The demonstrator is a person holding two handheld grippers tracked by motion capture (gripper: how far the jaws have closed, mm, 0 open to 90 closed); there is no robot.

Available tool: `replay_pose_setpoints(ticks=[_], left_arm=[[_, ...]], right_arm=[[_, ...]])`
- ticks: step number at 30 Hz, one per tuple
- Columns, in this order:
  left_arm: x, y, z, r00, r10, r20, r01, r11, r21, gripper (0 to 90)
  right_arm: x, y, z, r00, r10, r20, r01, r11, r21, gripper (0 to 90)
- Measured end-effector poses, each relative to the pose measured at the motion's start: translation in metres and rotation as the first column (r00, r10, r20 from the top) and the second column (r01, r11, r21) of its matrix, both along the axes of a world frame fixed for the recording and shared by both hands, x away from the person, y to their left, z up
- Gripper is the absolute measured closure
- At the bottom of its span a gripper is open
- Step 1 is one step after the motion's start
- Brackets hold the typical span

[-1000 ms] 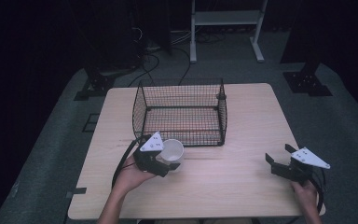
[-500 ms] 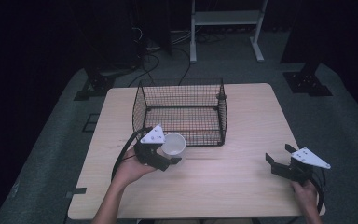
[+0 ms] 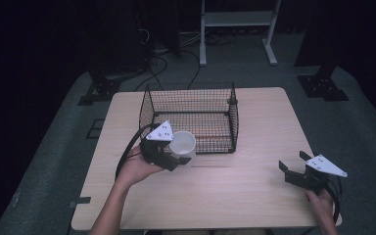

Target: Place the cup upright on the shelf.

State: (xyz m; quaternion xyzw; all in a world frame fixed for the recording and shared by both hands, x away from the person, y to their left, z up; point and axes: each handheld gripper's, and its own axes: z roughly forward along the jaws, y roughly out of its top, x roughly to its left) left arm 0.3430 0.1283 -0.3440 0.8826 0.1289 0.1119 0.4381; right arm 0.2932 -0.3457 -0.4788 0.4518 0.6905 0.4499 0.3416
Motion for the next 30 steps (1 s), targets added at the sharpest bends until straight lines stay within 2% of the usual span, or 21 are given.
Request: replay_pose_setpoints(ticks=[15, 30], left_arm=[[0.016, -0.004, 0.033, 0.9996, -0.024, 0.017, 0.024, 0.9996, 0.013, 21.0], [0.037, -0.008, 0.052, 0.9997, -0.021, 0.013, 0.020, 0.9997, 0.015, 21.0]], right_arm=[[0.000, 0.000, 0.000, 1.0000, 0.000, -0.001, 0.000, 1.0000, 0.003, 13.1], [0.000, 0.000, 0.000, 1.0000, 0.005, 0.000, -0.005, 1.0000, 0.002, 13.1]])
